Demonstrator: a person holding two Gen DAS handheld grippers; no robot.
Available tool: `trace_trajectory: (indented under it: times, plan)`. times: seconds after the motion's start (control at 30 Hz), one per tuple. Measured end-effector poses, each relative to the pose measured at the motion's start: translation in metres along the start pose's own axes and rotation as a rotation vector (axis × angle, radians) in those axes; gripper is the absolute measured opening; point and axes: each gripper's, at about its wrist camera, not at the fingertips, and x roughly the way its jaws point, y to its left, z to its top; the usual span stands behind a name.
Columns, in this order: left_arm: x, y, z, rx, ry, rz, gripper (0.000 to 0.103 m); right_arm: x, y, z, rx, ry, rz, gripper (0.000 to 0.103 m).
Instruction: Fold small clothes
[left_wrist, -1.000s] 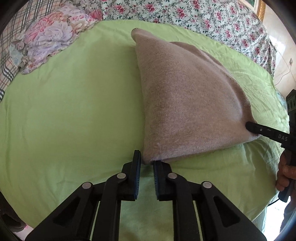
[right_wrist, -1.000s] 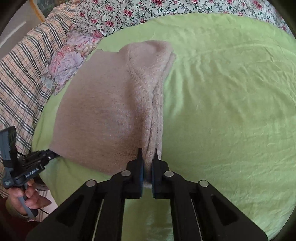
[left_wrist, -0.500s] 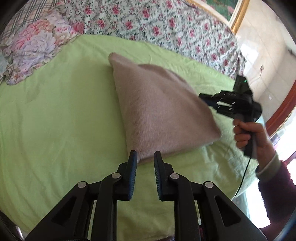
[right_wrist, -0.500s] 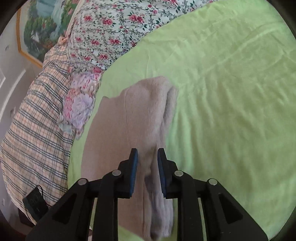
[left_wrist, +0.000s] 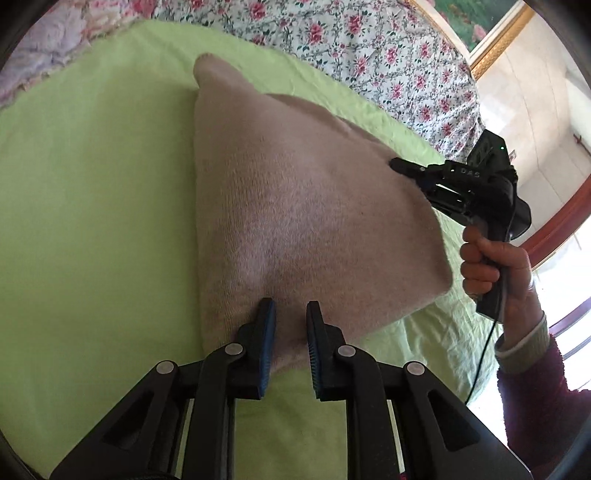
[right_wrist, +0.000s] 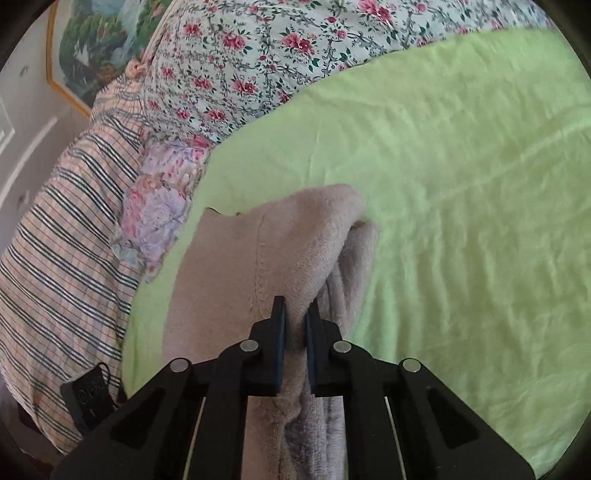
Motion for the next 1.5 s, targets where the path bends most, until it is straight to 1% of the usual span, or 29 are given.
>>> trace_trajectory:
  times: [0.03, 0.13, 0.23, 0.37, 0.47, 0.5, 0.53, 0.57, 0.6, 0.63, 0.67, 0.73, 0.77, 0.87, 0.9, 0.93, 1.0, 1.03, 1.07, 1.13, 1.2, 1.27, 1.33, 1.43, 1.5]
  plan:
    - [0.002, -0.003, -0.001, 0.003, 0.008, -0.002, 0.016, 0.007, -0.004, -0.003, -0.001, 0.017, -0.037, 0.01]
    - [0.006, -0.012, -0.005, 0.031, 0.022, 0.021, 0.016, 0.019, -0.015, -0.009, 0.034, 0.029, -0.05, 0.011]
    - [0.004, -0.015, -0.006, 0.04, 0.026, 0.031, 0.016, 0.01, -0.02, -0.011, 0.086, -0.006, -0.017, 0.015]
    - [-0.001, -0.018, -0.003, 0.049, 0.042, 0.024, 0.016, -0.013, -0.015, -0.008, 0.081, -0.06, -0.047, 0.017]
    - [-0.023, -0.025, 0.006, 0.085, 0.004, 0.005, 0.017, -0.026, -0.009, 0.0, 0.065, -0.098, -0.044, 0.017]
    - [-0.029, -0.026, 0.01, 0.092, -0.014, 0.002, 0.02, -0.027, -0.008, 0.004, 0.061, -0.105, -0.046, 0.017]
    - [-0.034, -0.028, 0.016, 0.1, -0.031, 0.006, 0.025, -0.026, -0.008, 0.008, 0.062, -0.105, -0.045, 0.02]
    - [-0.037, -0.027, 0.026, 0.102, -0.045, 0.027, 0.03, -0.022, -0.008, 0.012, 0.069, -0.098, -0.043, 0.032]
    - [-0.036, -0.023, 0.037, 0.092, -0.058, 0.052, 0.042, -0.017, -0.01, 0.016, 0.08, -0.085, -0.04, 0.042]
    - [-0.036, -0.018, 0.043, 0.079, -0.063, 0.067, 0.051, -0.009, -0.013, 0.02, 0.089, -0.073, -0.035, 0.058]
    - [-0.031, -0.009, 0.056, 0.047, -0.07, 0.088, 0.053, -0.003, -0.015, 0.022, 0.094, -0.069, -0.03, 0.062]
    - [-0.022, 0.012, 0.077, -0.026, -0.075, 0.088, 0.06, 0.013, -0.021, 0.028, 0.118, -0.047, -0.015, 0.062]
    - [-0.015, 0.026, 0.091, -0.082, -0.067, 0.08, 0.061, 0.02, -0.025, 0.03, 0.133, -0.039, -0.01, 0.062]
    - [0.006, 0.057, 0.125, -0.183, -0.053, 0.025, 0.067, 0.037, -0.035, 0.038, 0.162, -0.031, 0.005, 0.062]
    - [0.015, 0.065, 0.135, -0.202, -0.05, 0.021, 0.073, 0.041, -0.037, 0.04, 0.17, -0.029, 0.01, 0.06]
    - [0.026, 0.074, 0.149, -0.224, -0.042, 0.02, 0.075, 0.046, -0.039, 0.043, 0.174, -0.023, 0.019, 0.049]
    - [0.042, 0.085, 0.164, -0.245, -0.026, 0.015, 0.075, 0.05, -0.037, 0.047, 0.161, -0.015, 0.005, 0.009]
    - [0.05, 0.088, 0.172, -0.247, -0.021, 0.024, 0.074, 0.046, -0.034, 0.048, 0.144, -0.037, 0.002, 0.01]
    - [0.059, 0.09, 0.182, -0.23, -0.016, 0.057, 0.071, 0.04, -0.028, 0.049, 0.113, -0.069, -0.002, 0.009]
    - [0.07, 0.09, 0.194, -0.202, -0.009, 0.099, 0.05, 0.039, -0.024, 0.047, 0.076, -0.073, -0.041, 0.009]
    - [0.08, 0.093, 0.204, -0.193, -0.007, 0.106, 0.039, 0.05, -0.027, 0.044, 0.073, -0.03, -0.077, 0.009]
    - [0.084, 0.094, 0.214, -0.183, -0.018, 0.143, 0.038, 0.052, -0.032, 0.043, 0.09, -0.02, -0.071, 0.011]
    - [0.08, 0.094, 0.219, -0.176, -0.036, 0.168, 0.036, 0.042, -0.031, 0.043, 0.103, -0.043, -0.076, 0.013]
    - [0.056, 0.088, 0.22, -0.148, -0.09, 0.21, 0.035, 0.014, -0.022, 0.036, 0.089, -0.093, -0.091, 0.013]
    - [0.042, 0.084, 0.218, -0.151, -0.119, 0.218, 0.035, -0.003, -0.016, 0.025, 0.09, -0.115, -0.073, 0.013]
